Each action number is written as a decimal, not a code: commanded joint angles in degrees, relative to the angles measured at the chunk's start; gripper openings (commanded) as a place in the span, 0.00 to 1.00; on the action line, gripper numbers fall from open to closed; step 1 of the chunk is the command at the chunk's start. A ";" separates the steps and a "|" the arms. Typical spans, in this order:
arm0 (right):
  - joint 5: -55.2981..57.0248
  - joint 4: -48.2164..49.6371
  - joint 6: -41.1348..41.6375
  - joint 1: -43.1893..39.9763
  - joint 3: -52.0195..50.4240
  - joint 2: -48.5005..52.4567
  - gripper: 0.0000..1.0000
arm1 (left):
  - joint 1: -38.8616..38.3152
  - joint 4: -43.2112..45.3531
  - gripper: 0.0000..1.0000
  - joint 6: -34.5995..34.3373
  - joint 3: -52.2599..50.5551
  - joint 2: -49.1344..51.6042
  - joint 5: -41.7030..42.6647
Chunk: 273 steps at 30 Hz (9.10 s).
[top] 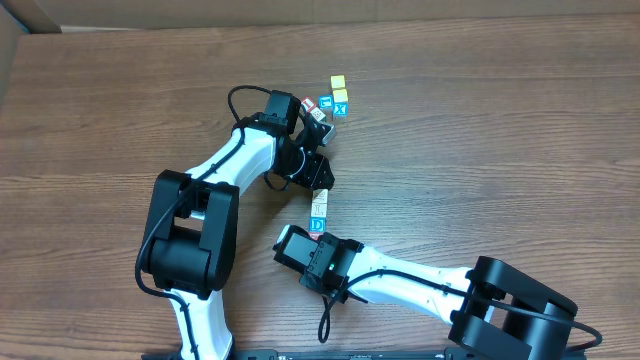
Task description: Flip 4 blocks
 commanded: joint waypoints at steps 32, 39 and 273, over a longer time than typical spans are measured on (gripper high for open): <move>-9.70 -18.45 14.51 -49.29 9.22 -20.48 1.00 | 13.46 -10.78 1.00 -28.33 5.51 -13.92 -22.91; -9.64 -22.03 18.25 -57.72 9.22 -20.48 1.00 | 14.16 -11.72 1.00 -28.30 5.51 -13.92 -22.86; -12.87 27.65 -2.60 -61.92 -60.43 -105.24 1.00 | 13.53 51.93 1.00 -27.43 -63.87 -116.43 -28.22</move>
